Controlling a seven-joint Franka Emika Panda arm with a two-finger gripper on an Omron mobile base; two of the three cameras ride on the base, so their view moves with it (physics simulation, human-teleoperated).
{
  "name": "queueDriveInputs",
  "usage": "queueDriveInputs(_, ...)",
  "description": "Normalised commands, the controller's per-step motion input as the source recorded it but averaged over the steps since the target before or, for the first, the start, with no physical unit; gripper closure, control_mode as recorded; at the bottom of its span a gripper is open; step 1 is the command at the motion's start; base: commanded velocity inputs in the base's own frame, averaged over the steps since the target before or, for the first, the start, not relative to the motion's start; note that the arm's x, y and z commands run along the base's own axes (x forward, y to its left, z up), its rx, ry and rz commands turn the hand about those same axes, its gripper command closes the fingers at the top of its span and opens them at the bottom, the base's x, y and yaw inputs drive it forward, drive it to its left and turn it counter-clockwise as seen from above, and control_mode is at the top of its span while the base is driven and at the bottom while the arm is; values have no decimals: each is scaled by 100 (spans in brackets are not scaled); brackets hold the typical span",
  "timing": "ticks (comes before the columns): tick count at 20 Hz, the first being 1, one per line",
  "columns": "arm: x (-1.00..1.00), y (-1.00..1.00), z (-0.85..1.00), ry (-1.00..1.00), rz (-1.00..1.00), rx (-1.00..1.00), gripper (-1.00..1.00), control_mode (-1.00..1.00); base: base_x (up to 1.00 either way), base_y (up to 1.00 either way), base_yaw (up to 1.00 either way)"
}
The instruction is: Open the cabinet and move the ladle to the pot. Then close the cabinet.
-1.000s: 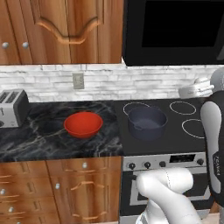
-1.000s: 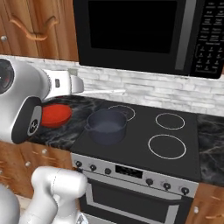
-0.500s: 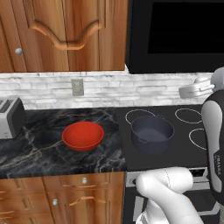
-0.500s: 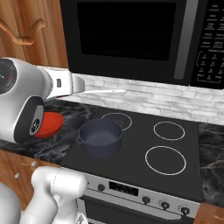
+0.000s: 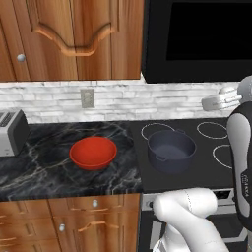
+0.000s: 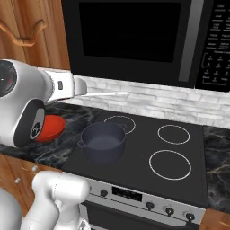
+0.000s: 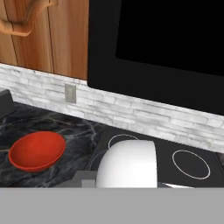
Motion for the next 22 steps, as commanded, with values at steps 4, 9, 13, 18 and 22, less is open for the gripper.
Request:
queueDriveInputs(4,0,0,0,0,0,0,100,100,26,0,0)
queueDriveInputs(9,12,0,-4,5,0,0,100,-100,15,0,0)
queueDriveInputs(13,33,0,-22,12,0,-2,100,-100,0,0,0)
queueDriveInputs(18,28,1,-30,9,0,-1,100,-100,0,0,0)
queueDriveInputs(22,28,6,-35,5,0,0,100,-100,0,0,0)
